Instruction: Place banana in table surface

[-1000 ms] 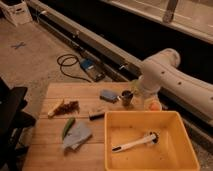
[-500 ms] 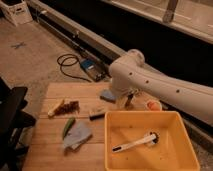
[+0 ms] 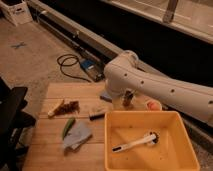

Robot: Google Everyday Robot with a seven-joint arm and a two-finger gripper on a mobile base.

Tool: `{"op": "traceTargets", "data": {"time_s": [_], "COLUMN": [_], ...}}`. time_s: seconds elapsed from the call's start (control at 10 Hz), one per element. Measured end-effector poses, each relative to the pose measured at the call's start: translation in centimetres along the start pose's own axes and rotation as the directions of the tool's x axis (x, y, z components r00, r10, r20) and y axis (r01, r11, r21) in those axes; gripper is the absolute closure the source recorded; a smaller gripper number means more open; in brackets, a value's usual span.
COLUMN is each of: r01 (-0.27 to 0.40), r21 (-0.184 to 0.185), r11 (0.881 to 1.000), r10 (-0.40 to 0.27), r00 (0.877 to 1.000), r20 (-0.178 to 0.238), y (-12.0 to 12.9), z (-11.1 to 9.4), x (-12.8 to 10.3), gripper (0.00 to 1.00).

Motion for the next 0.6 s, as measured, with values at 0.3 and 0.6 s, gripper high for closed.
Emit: {"op": "traceTargets", "data": {"time_s": [0.3, 0.6], "r01": [0.03, 0.107], "r21": [0.048, 0.116], "r11": [0.998, 0.987], "r10": [-0.029, -0.106], "r00": [0.999, 0.994], "r20": [-0.023, -0.02], "y": [-3.1, -8.9], "z": [-0.8, -1.1], "x": [-0.5, -4.1], "gripper": [0.35, 0.35]}}
